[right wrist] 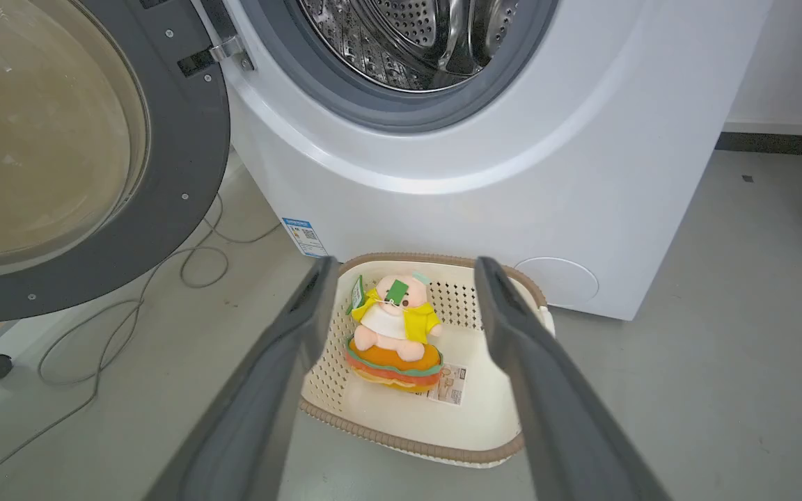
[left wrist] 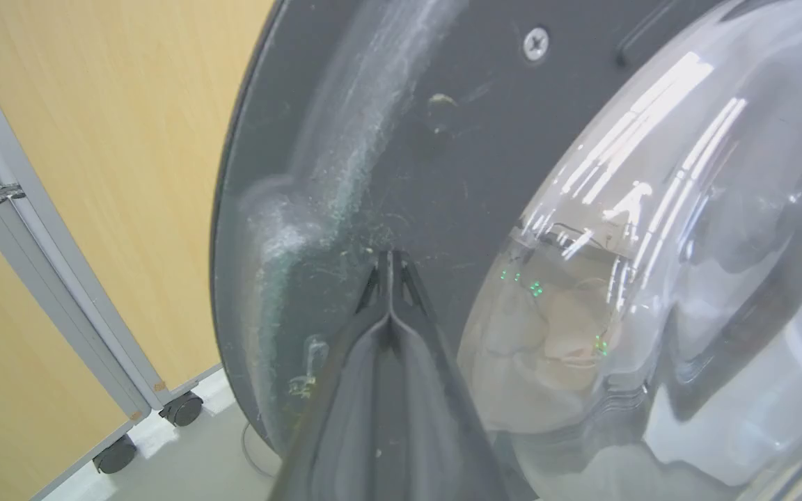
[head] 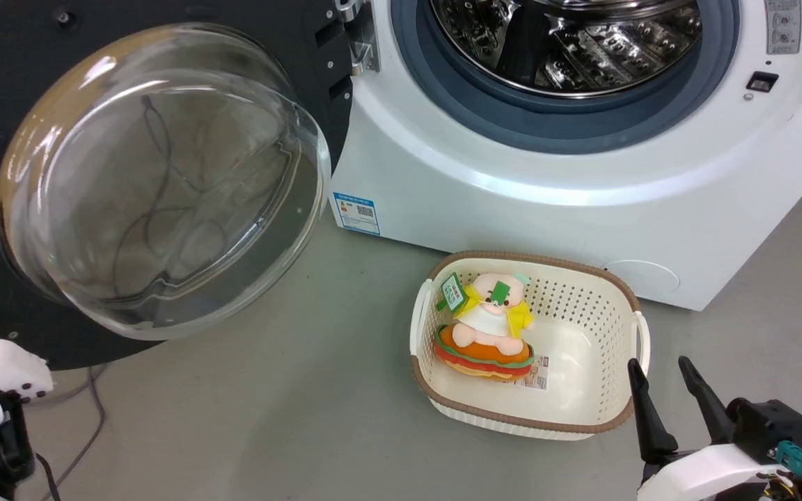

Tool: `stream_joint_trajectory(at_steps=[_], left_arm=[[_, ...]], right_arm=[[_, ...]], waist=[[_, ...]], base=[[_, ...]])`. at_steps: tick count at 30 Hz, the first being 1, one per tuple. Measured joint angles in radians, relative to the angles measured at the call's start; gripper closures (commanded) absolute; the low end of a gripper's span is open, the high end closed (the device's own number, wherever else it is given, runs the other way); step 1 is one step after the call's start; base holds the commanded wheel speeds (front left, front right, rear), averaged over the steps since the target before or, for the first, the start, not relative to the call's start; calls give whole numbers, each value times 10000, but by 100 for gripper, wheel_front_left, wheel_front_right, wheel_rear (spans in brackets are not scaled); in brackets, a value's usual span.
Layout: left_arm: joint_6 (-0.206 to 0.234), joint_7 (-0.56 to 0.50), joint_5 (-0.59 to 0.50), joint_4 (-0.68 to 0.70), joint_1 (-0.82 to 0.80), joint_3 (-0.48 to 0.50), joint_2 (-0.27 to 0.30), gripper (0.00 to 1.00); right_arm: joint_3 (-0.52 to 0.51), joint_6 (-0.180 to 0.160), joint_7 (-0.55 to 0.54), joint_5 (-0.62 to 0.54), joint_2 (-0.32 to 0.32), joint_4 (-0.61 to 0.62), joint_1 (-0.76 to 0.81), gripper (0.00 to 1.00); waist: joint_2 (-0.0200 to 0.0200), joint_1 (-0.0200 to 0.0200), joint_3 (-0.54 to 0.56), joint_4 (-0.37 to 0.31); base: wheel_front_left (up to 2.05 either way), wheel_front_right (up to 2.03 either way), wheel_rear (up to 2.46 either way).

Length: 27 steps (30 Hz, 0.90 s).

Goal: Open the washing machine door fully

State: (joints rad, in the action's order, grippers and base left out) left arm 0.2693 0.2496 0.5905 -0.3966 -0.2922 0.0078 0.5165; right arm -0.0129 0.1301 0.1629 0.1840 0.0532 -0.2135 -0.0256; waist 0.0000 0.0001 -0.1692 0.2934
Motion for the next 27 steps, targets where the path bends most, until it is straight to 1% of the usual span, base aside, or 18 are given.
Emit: stream_joint_trajectory(at_steps=[4, 5, 9, 13, 14, 15, 16, 21, 27], left_arm=[[-38, 58, -188, 73, 110, 63, -259, 100], [12, 65, -278, 238, 229, 111, -343, 100], [136, 67, -617, 1256, 1184, 136, -805, 100], [272, 67, -696, 2278, 2400, -29, -1369, 100], [272, 25, -665, 2466, 2691, -123, -1526, 77], [286, 15, -667, 2681, 2994, -251, -1682, 44], [295, 17, -679, 2920, 3254, -382, -1831, 1], [385, -69, -692, 3666, 4126, -913, -2251, 0], [403, -54, -1220, 3885, 4719, -1522, -2332, 0]], right_arm=[[12, 0, 15, 15, 0, -82, 7, 0], [21, 0, 35, 48, 0, -115, 10, 0], [125, 0, 125, 190, 0, -291, 35, 0], [224, 0, 209, 215, 0, -416, 174, 0], [257, 0, 236, 217, 0, -458, 186, 0], [284, 0, 242, 217, -2, -472, 186, 0], [286, 0, 255, 217, 0, -474, 186, 0], [389, 0, 330, 219, 0, -579, 221, 0], [493, 0, 372, 217, -2, -698, 391, 0]], waist=[[0, 0, 203, 7], [0, 0, 272, 8], [0, 0, 606, -4], [0, -1, 921, -52], [0, -1, 988, -71], [0, -1, 1048, -97], [0, -1, 1095, -126], [0, -1, 1308, -271], [0, -3, 1559, -615]], base=[[0, 0, 0], [0, 0, 0], [0, 0, 0], [0, 0, 0], [0, 0, 0], [0, 0, 0], [0, 0, 0], [0, 0, 0], [0, 0, 0]])
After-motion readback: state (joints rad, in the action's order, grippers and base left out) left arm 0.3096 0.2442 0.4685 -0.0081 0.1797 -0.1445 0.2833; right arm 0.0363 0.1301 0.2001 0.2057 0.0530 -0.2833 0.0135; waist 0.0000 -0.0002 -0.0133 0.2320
